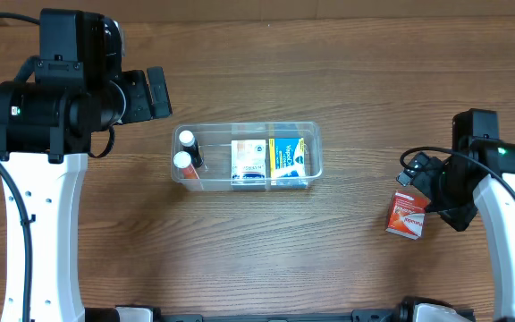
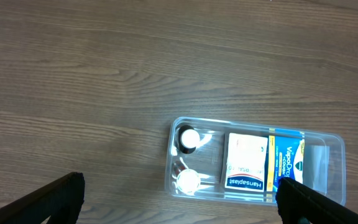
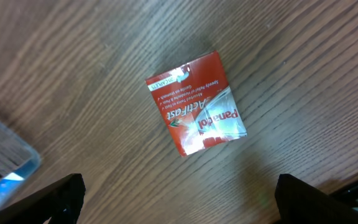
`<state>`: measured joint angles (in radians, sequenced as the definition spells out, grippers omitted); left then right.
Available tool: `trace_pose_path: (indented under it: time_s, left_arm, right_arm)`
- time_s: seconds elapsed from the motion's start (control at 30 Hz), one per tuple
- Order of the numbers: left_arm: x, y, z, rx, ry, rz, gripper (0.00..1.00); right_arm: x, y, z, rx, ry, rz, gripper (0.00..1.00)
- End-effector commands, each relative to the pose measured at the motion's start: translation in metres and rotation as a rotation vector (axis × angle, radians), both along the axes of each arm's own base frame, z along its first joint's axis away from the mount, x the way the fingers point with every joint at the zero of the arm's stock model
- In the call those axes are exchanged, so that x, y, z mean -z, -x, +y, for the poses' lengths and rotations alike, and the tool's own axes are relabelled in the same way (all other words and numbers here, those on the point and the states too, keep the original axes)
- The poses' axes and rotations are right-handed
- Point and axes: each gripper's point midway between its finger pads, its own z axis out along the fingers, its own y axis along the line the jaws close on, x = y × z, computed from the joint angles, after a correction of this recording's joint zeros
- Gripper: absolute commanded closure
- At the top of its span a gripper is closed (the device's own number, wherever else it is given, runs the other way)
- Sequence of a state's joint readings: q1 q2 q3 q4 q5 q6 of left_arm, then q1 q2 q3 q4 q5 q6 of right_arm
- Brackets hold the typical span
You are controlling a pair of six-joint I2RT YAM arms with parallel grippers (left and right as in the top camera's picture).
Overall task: Pack container
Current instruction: 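Grasp the small red Panadol box with the right gripper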
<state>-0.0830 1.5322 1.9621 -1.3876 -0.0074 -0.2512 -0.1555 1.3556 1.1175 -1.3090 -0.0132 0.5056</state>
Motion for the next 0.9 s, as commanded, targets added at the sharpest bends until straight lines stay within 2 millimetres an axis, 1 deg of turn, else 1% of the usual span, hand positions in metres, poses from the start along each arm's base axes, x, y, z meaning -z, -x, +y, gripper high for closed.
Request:
trace_pose_path:
  time_s: [0.0,0.1,0.17,0.23,0.3,0.4,0.5,0.7,0.87]
  left_arm:
    - [0.0,-0.002,0.002,0.009,-0.013,-0.005,0.0]
    - [-0.001,-0.003,0.002,0.009,-0.013,-0.01,0.0]
    - [-0.001,-0.003,0.002,0.009,-0.013,-0.011,0.0]
    - [-0.001,-0.003,0.002,0.009,-0.013,-0.01,0.0]
    - [-0.001,-0.003,0.002,0.009,-0.013,-0.01,0.0]
    - [-0.001,-0.003,0.002,0.009,-0.013,-0.01,0.0]
    - [-0.001,-0.003,0.002,0.009,-0.013,-0.01,0.0]
    - [-0.001,-0.003,0.002,0.009,-0.013,-0.01,0.0]
    - [-0.001,-0.003,0.002,0.009,-0.013,-0.009,0.0]
  right_arm:
    - [0.017,0.0,0.001,-0.033,-0.018,0.07,0.0]
    - [0.043,0.004,0.008,-0.032,-0.07,0.153,0.0]
    - [0.06,0.007,0.008,-0.028,-0.076,0.192,0.0]
    - [0.07,0.006,0.007,-0.027,-0.074,0.208,0.0]
    - [0.073,0.006,0.006,-0.027,-0.066,0.21,0.0]
    - [0.076,0.007,-0.005,-0.035,-0.003,0.214,0.0]
    - [0.084,0.007,-0.006,-0.085,0.0,0.204,0.0]
    - [0.104,0.005,-0.006,-0.088,0.009,0.165,0.0]
    - [0.11,-0.004,-0.008,-0.087,0.022,0.119,0.0]
